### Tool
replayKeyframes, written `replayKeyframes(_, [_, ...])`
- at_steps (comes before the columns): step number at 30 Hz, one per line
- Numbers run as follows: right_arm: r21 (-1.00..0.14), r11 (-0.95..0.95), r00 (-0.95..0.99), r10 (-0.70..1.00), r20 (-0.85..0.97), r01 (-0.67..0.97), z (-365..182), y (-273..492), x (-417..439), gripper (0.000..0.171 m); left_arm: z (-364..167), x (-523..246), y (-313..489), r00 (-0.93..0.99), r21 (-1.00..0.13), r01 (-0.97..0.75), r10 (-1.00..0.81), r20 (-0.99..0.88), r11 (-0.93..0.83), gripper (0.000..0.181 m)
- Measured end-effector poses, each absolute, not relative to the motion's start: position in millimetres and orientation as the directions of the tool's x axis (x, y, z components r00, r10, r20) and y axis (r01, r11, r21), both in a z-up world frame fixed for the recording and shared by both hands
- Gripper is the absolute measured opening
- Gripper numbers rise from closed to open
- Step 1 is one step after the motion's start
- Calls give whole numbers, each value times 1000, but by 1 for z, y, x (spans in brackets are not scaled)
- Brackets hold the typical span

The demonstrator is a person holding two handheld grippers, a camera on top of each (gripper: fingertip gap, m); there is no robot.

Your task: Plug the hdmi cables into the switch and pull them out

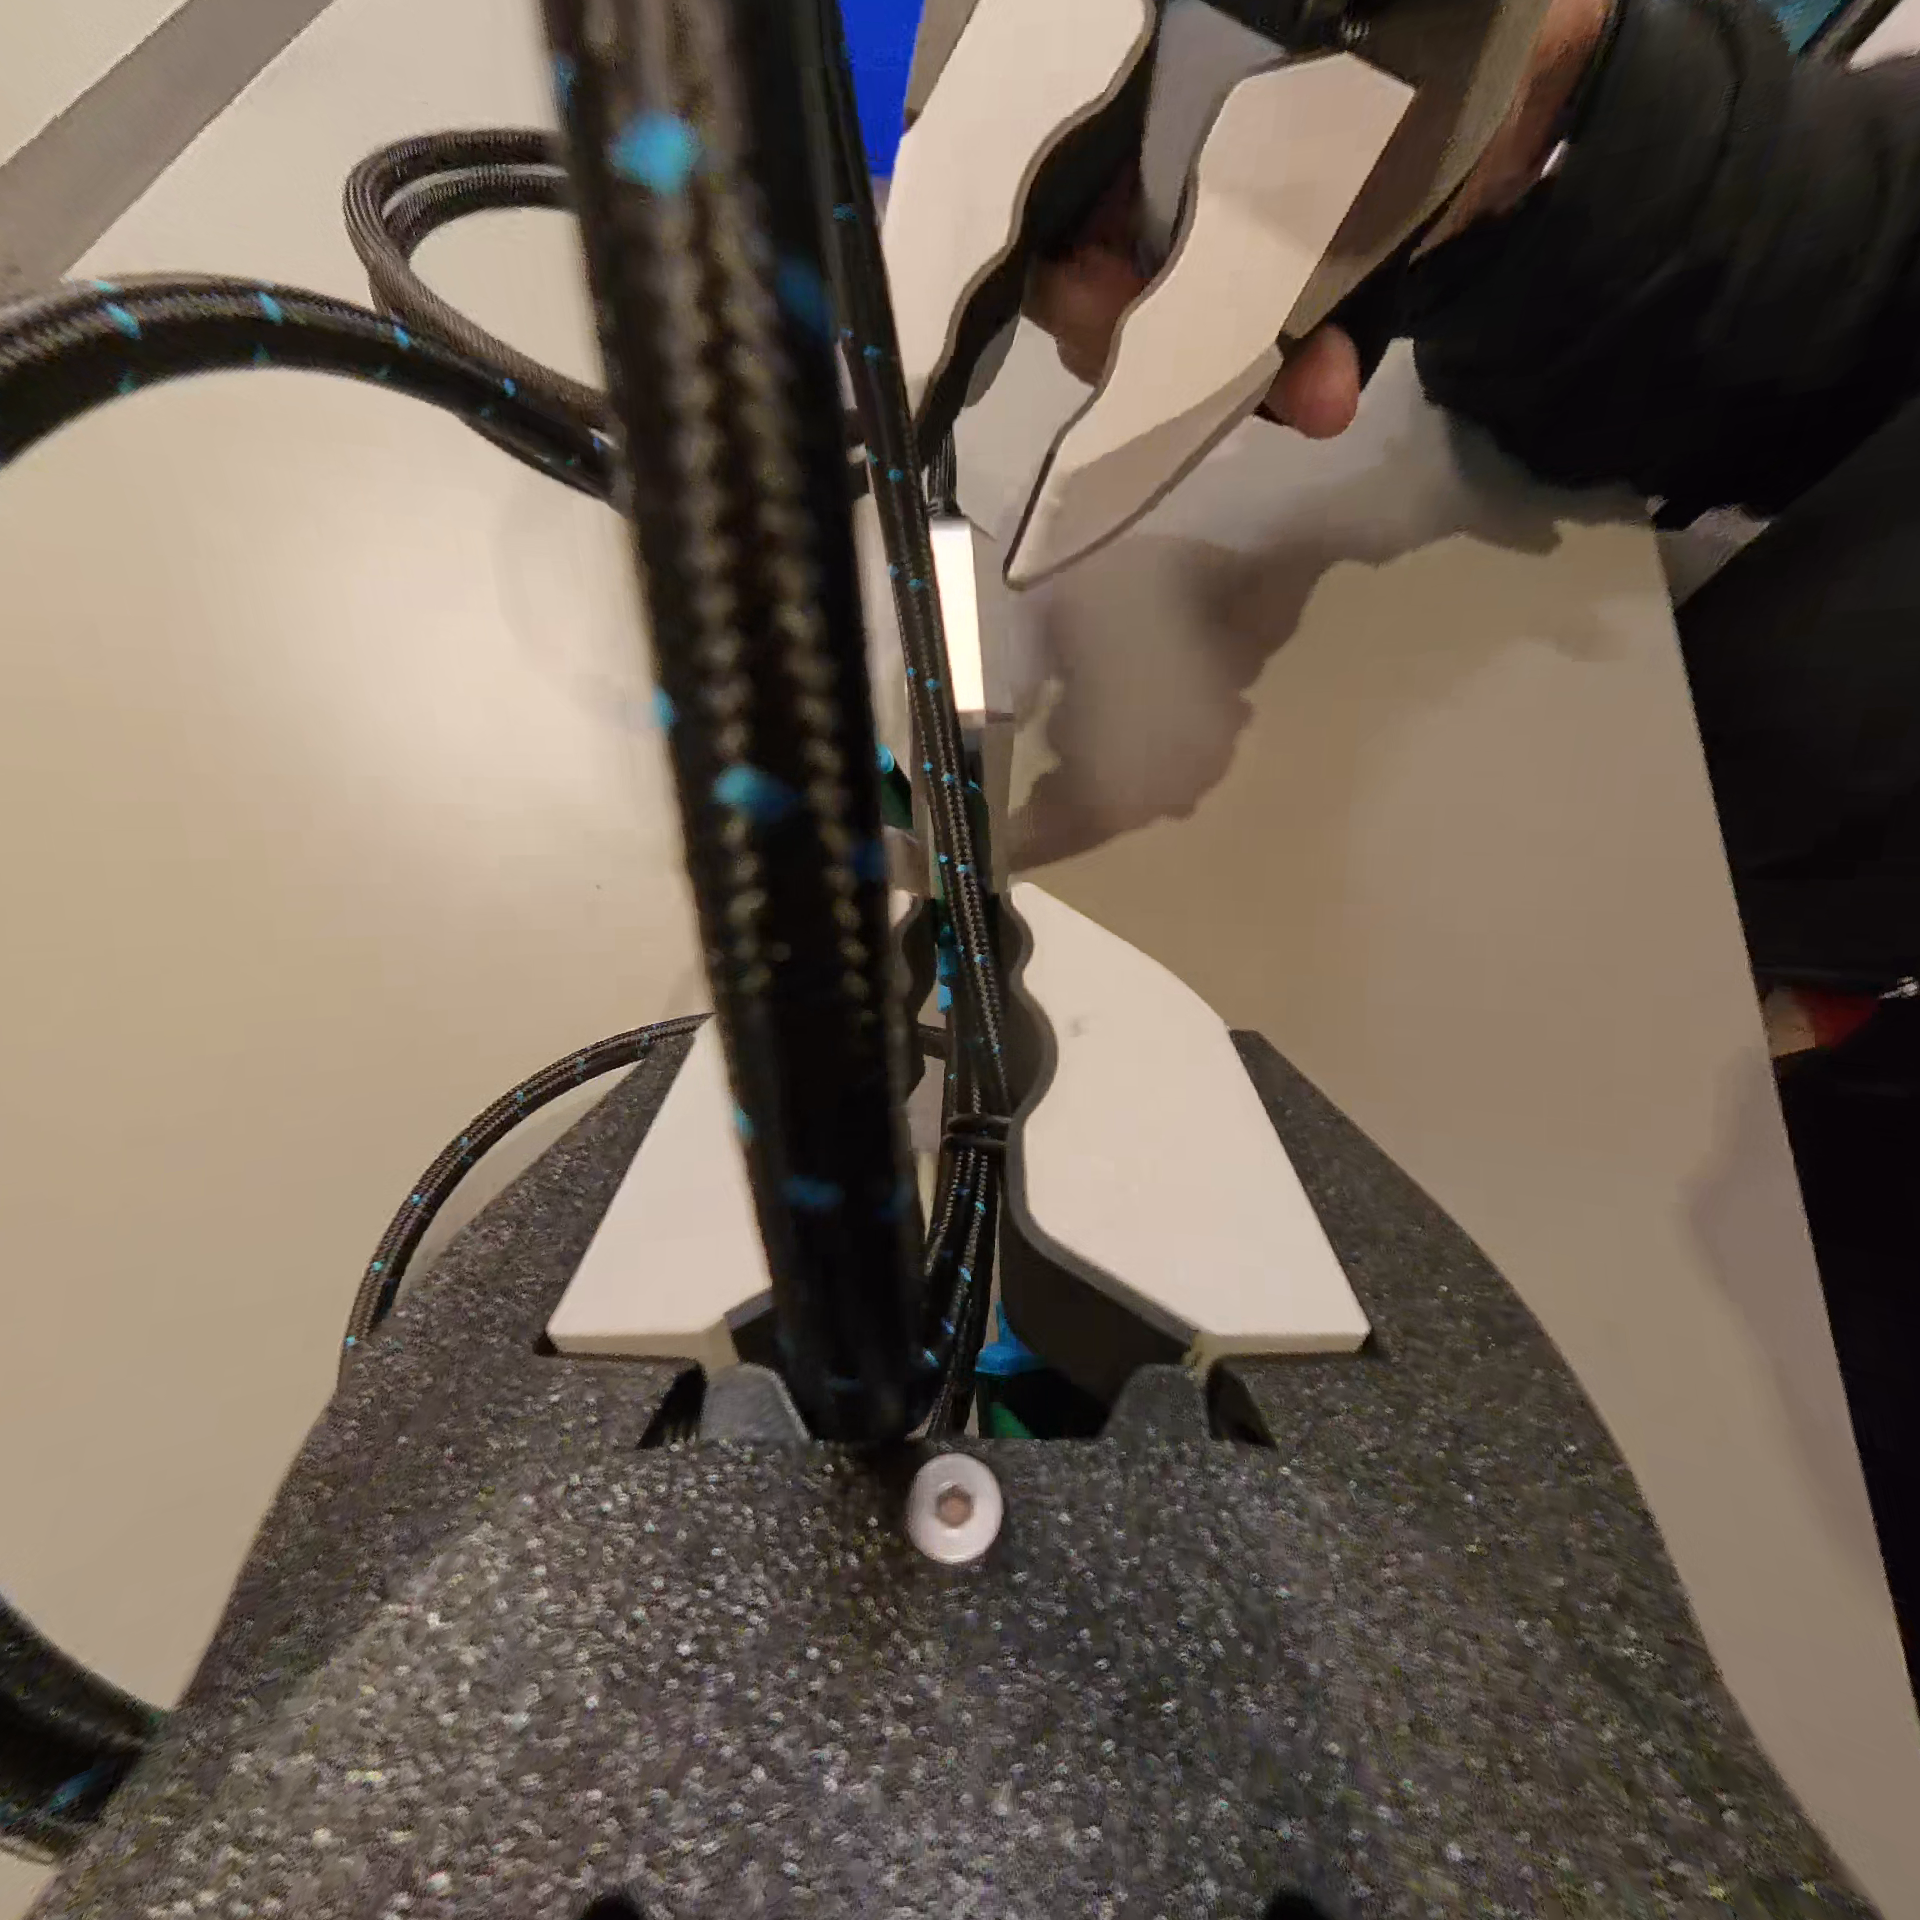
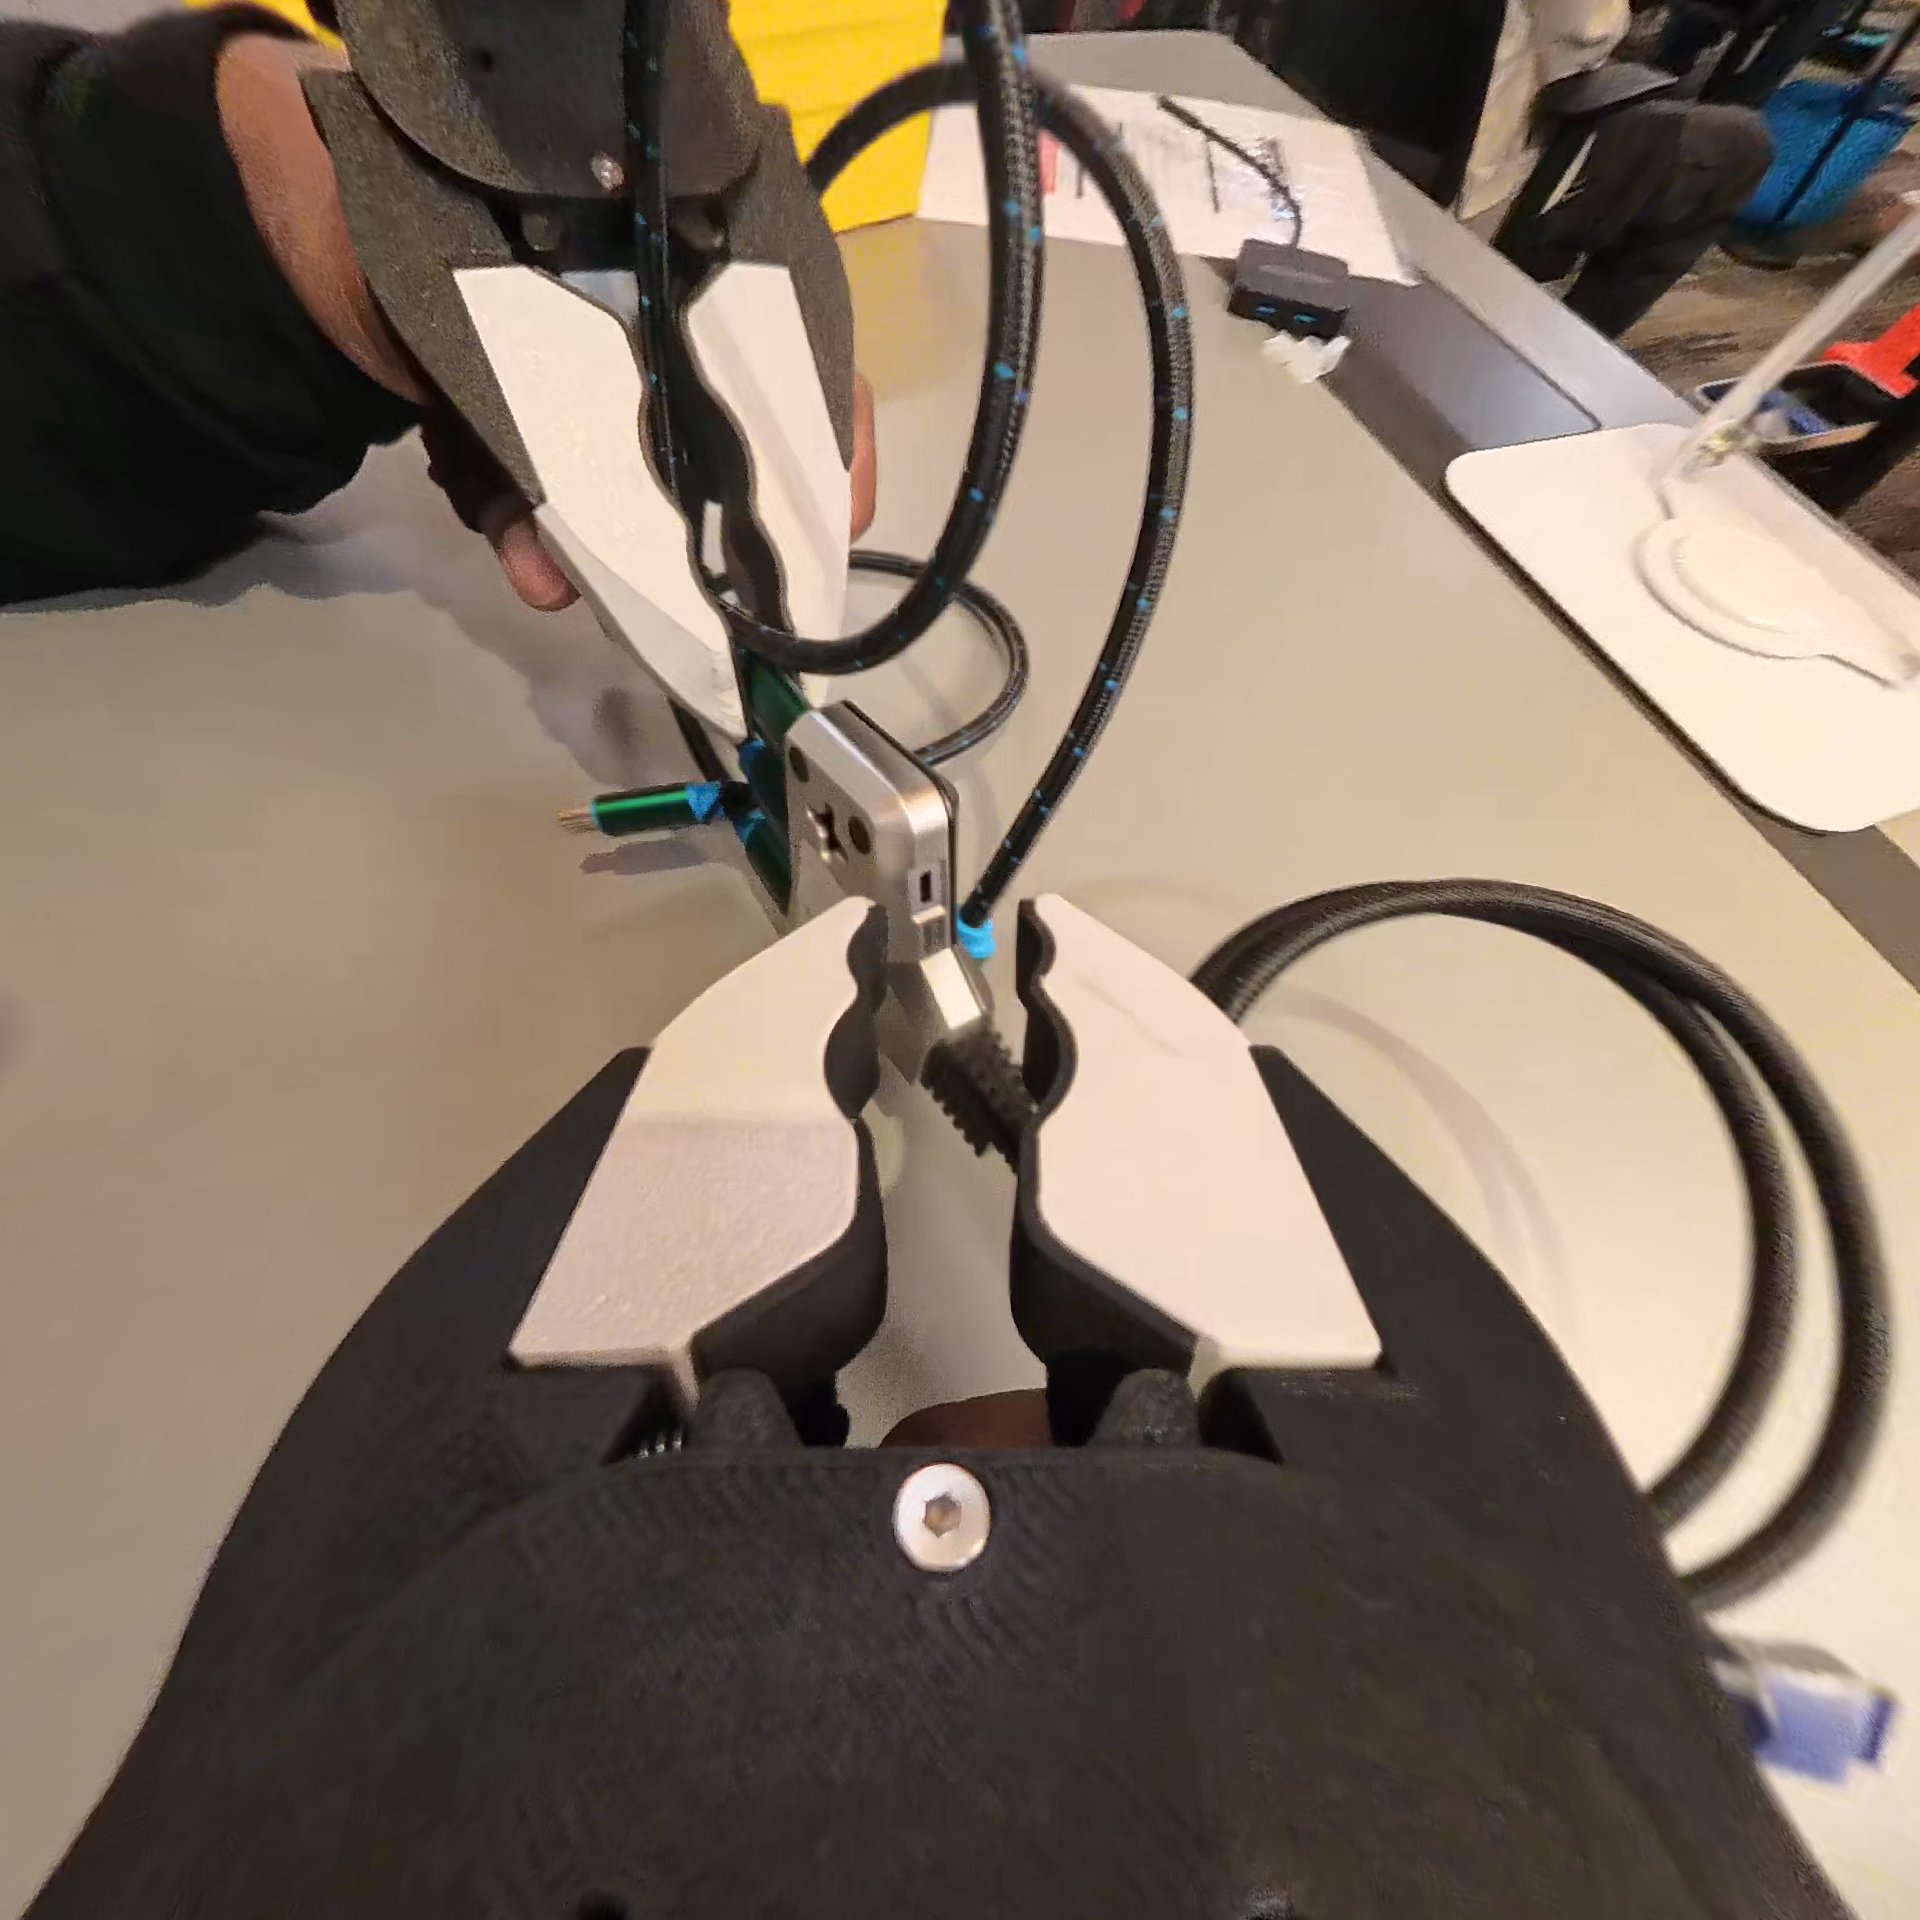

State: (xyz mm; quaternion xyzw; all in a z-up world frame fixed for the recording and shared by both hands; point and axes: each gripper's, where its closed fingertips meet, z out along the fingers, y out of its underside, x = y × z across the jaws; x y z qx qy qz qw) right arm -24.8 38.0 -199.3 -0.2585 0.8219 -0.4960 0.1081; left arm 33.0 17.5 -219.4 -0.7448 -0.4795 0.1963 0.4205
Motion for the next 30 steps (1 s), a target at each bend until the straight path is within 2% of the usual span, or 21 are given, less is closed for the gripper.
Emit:
replayKeyframes(5, [-882,417,-853,-521,-33,-221,-200,48,-37,25,-220,27,7,425,-843,537,874,235,-34,14])
replayKeyframes(10, [-833,539,-868,-464,-174,-121,-222,48,-48,29,-220,23,-8,388,-853,512,861,329,95,14])
replayKeyframes(14, [-799,596,-857,-373,-357,74,-230,39,-53,47,-211,19,-14,385,-883,444,858,341,151,14])
replayKeyframes(17, [-801,549,-801,-355,-482,239,-218,28,-53,63,-200,16,-15,395,-907,375,853,342,190,14])
replayKeyframes(20, [-812,420,-713,-410,-569,406,-185,19,-53,60,-184,13,-12,428,-920,300,826,366,253,14])
replayKeyframes(23, [-825,319,-682,-465,-565,467,-161,16,-55,54,-172,12,-2,482,-912,253,776,407,322,14])
replayKeyframes(30, [-908,265,-717,-557,-419,325,-143,23,-35,32,-162,6,22,528,-881,242,706,471,407,14])
